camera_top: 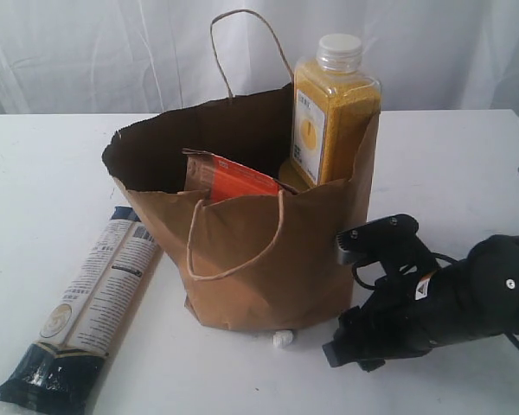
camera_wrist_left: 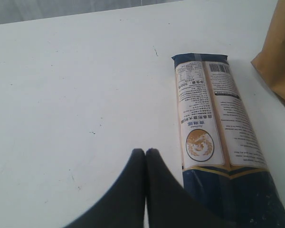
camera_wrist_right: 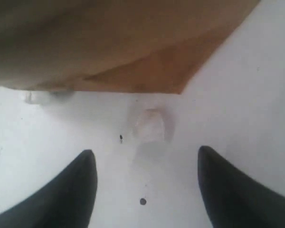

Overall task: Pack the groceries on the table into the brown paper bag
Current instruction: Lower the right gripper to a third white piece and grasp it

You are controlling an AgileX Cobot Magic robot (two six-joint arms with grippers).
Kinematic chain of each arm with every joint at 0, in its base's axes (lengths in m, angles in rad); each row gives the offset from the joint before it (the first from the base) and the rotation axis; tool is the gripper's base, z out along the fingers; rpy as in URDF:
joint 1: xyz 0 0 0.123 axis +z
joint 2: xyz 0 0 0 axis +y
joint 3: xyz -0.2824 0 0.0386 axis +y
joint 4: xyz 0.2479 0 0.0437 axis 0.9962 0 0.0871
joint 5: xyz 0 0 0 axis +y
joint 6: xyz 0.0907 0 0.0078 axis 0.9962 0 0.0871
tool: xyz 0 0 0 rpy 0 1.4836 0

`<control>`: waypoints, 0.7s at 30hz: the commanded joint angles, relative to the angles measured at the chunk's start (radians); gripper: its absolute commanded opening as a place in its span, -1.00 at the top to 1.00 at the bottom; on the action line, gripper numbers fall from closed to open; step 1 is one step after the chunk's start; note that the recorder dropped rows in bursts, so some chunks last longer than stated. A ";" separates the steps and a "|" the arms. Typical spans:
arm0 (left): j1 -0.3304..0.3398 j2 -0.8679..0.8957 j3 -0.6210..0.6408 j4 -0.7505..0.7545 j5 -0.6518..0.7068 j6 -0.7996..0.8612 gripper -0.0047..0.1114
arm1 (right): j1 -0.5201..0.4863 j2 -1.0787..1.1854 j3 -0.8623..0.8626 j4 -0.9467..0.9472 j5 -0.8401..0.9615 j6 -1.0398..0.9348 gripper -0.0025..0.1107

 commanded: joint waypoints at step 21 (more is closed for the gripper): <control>0.002 -0.005 0.004 -0.008 0.002 0.000 0.92 | 0.002 0.124 -0.049 0.000 -0.107 -0.039 0.86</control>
